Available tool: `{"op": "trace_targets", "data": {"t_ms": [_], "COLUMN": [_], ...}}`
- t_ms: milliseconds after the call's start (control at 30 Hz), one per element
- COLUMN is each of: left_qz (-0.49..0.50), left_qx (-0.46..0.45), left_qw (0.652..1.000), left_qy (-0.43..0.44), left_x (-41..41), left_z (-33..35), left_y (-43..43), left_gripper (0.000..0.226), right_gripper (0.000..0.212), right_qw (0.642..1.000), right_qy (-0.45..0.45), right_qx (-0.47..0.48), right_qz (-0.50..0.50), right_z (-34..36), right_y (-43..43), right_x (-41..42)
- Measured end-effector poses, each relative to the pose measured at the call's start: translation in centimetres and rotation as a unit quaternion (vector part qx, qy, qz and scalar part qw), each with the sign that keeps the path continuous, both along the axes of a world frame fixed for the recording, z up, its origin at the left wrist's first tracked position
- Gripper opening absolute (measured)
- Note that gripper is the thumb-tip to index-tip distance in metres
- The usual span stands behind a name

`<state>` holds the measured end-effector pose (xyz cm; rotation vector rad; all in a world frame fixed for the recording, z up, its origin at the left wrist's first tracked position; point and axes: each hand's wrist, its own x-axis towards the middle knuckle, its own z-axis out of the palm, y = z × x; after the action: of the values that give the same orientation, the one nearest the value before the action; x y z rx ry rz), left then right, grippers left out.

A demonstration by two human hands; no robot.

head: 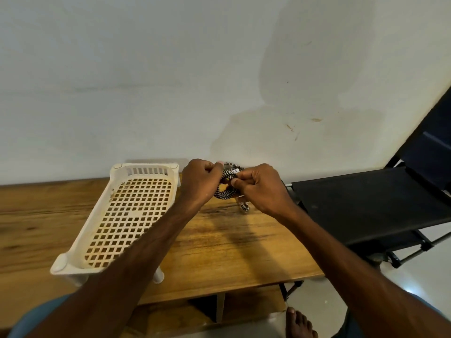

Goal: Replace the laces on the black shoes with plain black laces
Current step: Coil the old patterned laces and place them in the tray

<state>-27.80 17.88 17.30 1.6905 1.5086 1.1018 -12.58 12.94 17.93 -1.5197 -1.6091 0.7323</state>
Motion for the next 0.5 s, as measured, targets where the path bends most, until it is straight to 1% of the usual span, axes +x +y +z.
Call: {"op": "trace_targets", "data": {"t_ms": [67, 133, 200, 233, 300, 333, 400, 500], "left_qz": [0.014, 0.047, 0.08, 0.085, 0.07, 0.055, 0.042, 0.05], "left_qx": [0.016, 0.012, -0.01, -0.029, -0.072, -0.09, -0.102, -0.093], "left_qw": [0.997, 0.986, 0.96, 0.943, 0.912, 0.903, 0.9, 0.912], "left_qy": [0.072, 0.162, 0.268, 0.322, 0.399, 0.416, 0.421, 0.396], "left_x": [-1.1, -2.5, -4.0, -4.8, -6.0, -6.4, -6.9, -7.3], "left_z": [0.0, 0.0, 0.0, 0.0, -0.3, -0.5, -1.1, -1.7], "left_y": [0.1, 0.1, 0.0, -0.1, -0.5, -0.6, -0.4, 0.1], "left_gripper": [0.045, 0.043, 0.033, 0.029, 0.032, 0.034, 0.034, 0.037], "right_gripper": [0.013, 0.015, 0.02, 0.022, 0.023, 0.024, 0.026, 0.025], "right_qw": [1.0, 0.995, 0.988, 0.986, 0.984, 0.982, 0.98, 0.978], "right_qy": [-0.031, -0.096, -0.15, -0.164, -0.175, -0.182, -0.196, -0.201], "right_qx": [-0.003, -0.008, -0.018, -0.025, -0.033, -0.034, -0.032, -0.04], "right_qz": [-0.004, 0.005, 0.019, 0.026, 0.032, 0.033, 0.032, 0.03], "right_z": [-0.3, -0.7, -1.1, -1.2, -1.4, -1.4, -1.5, -1.5], "right_y": [0.5, 1.1, 1.6, 1.9, 2.2, 2.4, 2.6, 2.9], "right_x": [-0.5, -1.1, -1.6, -1.8, -2.0, -2.0, -1.9, -1.9]}}
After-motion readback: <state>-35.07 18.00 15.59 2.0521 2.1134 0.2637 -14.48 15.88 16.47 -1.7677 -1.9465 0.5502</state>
